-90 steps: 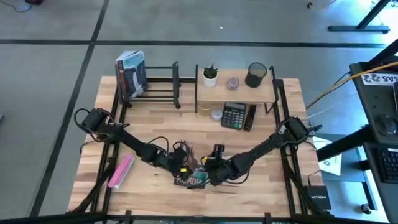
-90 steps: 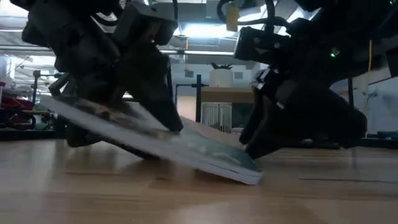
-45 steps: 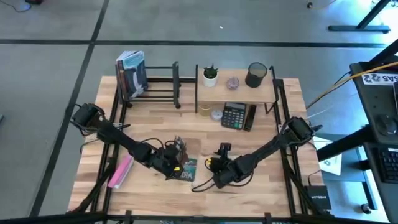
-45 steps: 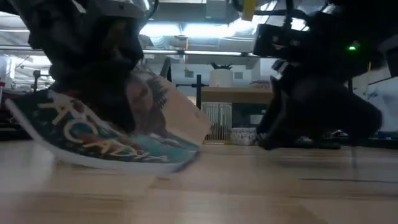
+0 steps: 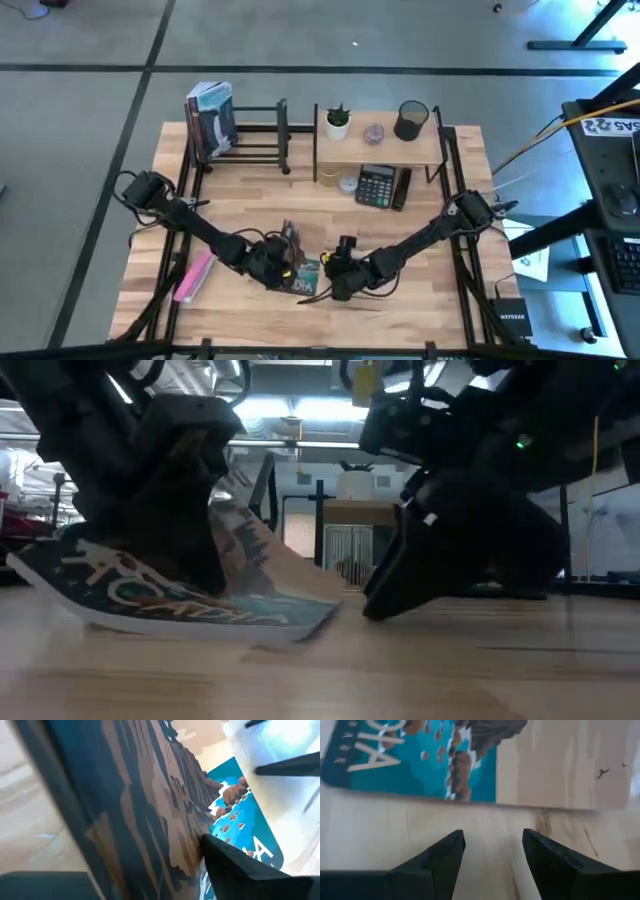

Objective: Stock shelves
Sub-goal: Put the brown book into the book holder

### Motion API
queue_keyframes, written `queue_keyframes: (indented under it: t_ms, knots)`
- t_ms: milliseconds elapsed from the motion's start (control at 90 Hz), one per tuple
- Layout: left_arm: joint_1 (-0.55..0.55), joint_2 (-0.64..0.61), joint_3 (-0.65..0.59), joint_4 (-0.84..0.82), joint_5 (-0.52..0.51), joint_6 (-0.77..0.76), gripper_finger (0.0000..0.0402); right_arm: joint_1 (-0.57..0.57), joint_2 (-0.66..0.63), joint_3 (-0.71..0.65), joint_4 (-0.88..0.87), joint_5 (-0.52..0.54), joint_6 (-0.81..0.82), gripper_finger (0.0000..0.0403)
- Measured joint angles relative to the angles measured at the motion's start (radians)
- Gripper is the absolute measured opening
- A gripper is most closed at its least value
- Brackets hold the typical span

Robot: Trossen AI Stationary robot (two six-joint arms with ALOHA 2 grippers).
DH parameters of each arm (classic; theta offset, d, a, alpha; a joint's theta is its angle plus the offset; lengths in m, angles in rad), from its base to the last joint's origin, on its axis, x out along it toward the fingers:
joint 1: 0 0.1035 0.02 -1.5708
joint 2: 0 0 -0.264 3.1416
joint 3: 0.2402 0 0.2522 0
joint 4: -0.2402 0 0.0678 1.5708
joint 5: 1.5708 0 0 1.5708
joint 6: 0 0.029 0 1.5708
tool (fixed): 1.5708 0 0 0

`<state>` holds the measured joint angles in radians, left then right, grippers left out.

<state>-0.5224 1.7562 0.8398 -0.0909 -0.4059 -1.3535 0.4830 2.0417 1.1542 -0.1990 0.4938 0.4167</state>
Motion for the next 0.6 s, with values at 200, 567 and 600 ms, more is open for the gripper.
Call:
queue_keyframes:
  t_ms: [200,567,600]
  knots:
    - [-0.018,-0.030,0.000,-0.074,-0.015,0.005,0.0165,0.000,0.001,0.000,0.000,-0.010,-0.001,0.0198]
    - [-0.035,-0.064,0.000,-0.136,-0.013,-0.055,0.0233,0.000,0.004,-0.002,0.006,-0.019,-0.003,0.0198]
    - [-0.035,-0.064,0.000,-0.142,-0.011,-0.057,0.0242,0.000,0.004,-0.003,0.009,-0.019,-0.003,0.0198]
